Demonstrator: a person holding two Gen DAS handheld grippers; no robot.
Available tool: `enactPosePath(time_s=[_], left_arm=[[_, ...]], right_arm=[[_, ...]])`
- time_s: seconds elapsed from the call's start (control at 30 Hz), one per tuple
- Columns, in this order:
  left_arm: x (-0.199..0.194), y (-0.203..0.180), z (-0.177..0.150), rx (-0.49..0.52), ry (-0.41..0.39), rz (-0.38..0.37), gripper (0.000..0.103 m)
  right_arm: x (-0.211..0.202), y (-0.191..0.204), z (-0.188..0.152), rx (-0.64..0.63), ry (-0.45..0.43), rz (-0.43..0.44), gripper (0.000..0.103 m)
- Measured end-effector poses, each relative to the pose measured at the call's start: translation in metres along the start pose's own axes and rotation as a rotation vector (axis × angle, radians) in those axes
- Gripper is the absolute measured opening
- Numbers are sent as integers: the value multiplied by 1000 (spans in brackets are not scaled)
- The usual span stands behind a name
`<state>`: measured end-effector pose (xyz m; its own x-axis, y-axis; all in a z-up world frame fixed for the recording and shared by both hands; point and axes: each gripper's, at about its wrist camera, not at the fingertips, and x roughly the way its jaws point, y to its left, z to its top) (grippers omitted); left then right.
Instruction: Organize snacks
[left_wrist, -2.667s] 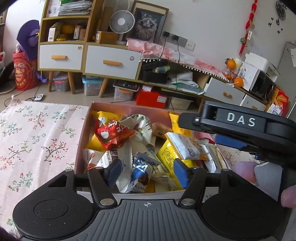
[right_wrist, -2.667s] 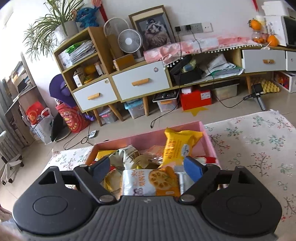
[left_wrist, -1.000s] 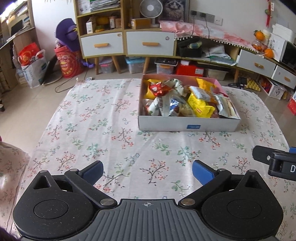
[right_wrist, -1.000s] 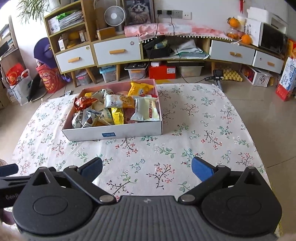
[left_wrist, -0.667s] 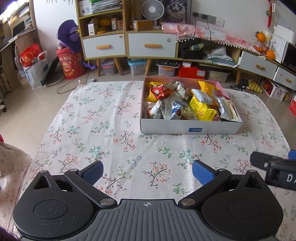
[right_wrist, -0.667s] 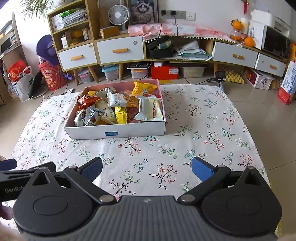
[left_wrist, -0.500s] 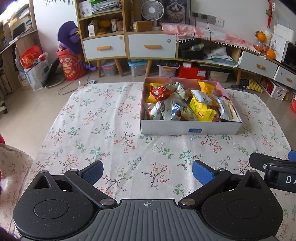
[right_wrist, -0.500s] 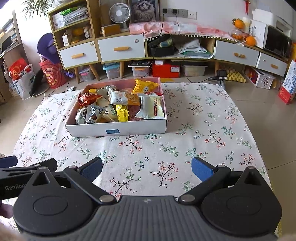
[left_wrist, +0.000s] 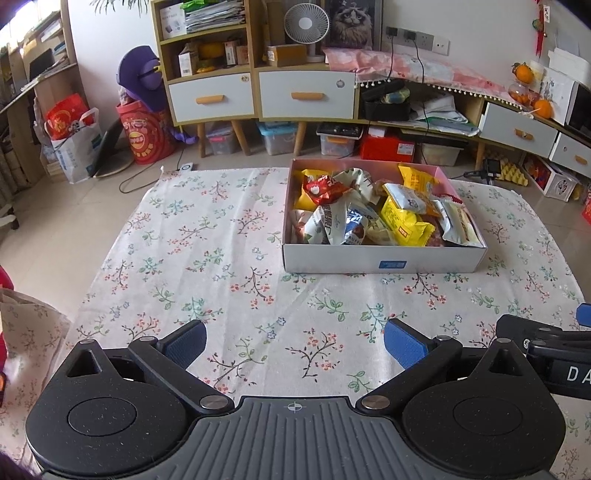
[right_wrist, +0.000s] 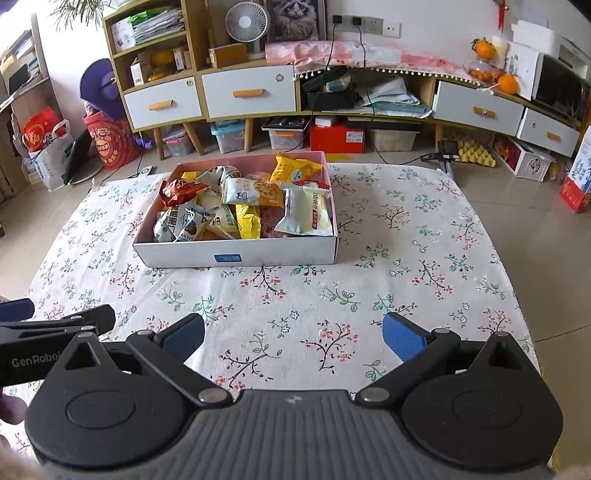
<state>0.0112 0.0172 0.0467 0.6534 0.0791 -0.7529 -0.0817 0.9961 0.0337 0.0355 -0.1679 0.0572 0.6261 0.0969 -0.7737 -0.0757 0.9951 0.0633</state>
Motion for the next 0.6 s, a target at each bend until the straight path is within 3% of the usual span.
enactPosePath(time_s=[0.6], left_arm=[[0, 1, 2, 2, 0, -9, 103]], right_arm=[[-1, 6, 1, -24, -3, 2, 103]])
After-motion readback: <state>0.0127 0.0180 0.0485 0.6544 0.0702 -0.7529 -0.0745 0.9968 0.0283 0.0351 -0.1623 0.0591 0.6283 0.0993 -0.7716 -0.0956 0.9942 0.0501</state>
